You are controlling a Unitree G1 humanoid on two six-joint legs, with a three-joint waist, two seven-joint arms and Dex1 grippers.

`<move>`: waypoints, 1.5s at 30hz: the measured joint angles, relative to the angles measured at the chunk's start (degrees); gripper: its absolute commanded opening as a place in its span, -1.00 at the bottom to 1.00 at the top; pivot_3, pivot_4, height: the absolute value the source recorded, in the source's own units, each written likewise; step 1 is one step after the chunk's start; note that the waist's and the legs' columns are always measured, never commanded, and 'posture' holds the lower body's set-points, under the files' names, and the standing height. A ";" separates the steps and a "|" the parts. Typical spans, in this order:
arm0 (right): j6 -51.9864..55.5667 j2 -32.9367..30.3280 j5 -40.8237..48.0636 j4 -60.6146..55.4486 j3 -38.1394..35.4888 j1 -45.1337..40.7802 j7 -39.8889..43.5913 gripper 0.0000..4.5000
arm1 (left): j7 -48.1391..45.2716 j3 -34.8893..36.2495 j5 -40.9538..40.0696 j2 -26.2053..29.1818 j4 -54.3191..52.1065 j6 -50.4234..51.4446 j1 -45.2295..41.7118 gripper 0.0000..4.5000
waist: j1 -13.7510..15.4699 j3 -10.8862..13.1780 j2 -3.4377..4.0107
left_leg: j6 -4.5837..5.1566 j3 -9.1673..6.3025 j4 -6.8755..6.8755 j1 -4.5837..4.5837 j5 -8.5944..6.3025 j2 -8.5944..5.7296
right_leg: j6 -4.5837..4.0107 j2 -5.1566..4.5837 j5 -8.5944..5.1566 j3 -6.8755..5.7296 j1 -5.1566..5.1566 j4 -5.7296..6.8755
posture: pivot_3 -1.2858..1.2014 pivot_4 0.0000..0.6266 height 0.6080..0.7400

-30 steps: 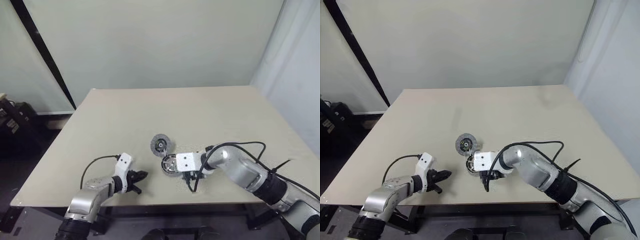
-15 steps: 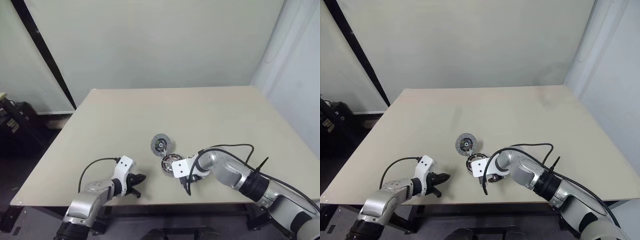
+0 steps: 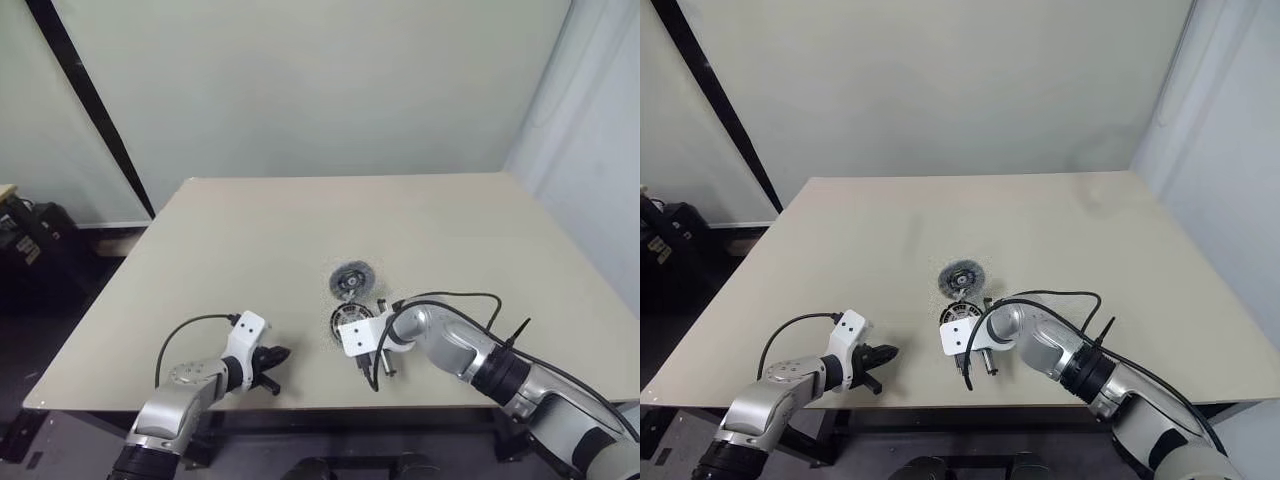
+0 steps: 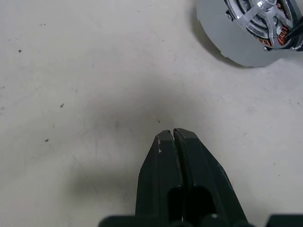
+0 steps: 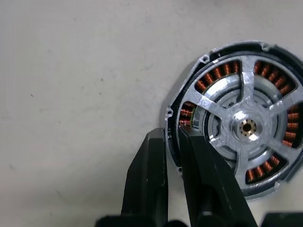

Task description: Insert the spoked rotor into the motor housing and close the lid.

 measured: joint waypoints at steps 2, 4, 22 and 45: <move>0.86 0.26 0.08 -0.24 -0.77 0.25 0.71 -0.96 | -0.01 0.00 0.03 0.00 0.00 -0.08 0.00 -1.00 | 0.02 0.00 0.00 | 0.00 -0.01 0.00 0.00 0.00 0.00 | 0.00 0.01 0.00 -0.01 -0.01 0.01 | 0.03 -1.00 1.00; 3.41 0.91 0.68 -1.32 -2.02 0.93 2.16 -0.96 | -0.03 0.00 0.04 0.00 0.02 -0.17 -0.01 -1.00 | 0.13 0.00 -0.01 | 0.00 -0.03 -0.01 -0.02 0.00 0.00 | 0.00 0.01 0.00 -0.02 -0.02 0.00 | 0.03 -1.00 1.00; 42.98 25.88 11.25 -6.75 -18.24 7.36 -14.31 -0.99 | 1.14 0.13 0.38 -0.92 2.25 -2.20 -0.55 -1.00 | -0.08 -0.03 0.01 | -0.23 0.00 0.00 0.08 0.02 0.18 | -0.19 0.25 0.12 -0.01 -0.13 0.14 | 0.03 -1.00 1.00; 37.75 4.80 20.26 -19.78 -0.43 -3.11 -5.80 0.79 | 3.45 1.08 1.31 -1.07 3.46 -3.12 -0.77 -1.00 | -0.58 -0.03 0.02 | -0.23 -0.01 0.02 0.03 0.01 0.22 | -0.18 0.22 0.11 -0.05 -0.09 0.09 | 0.03 -1.00 1.00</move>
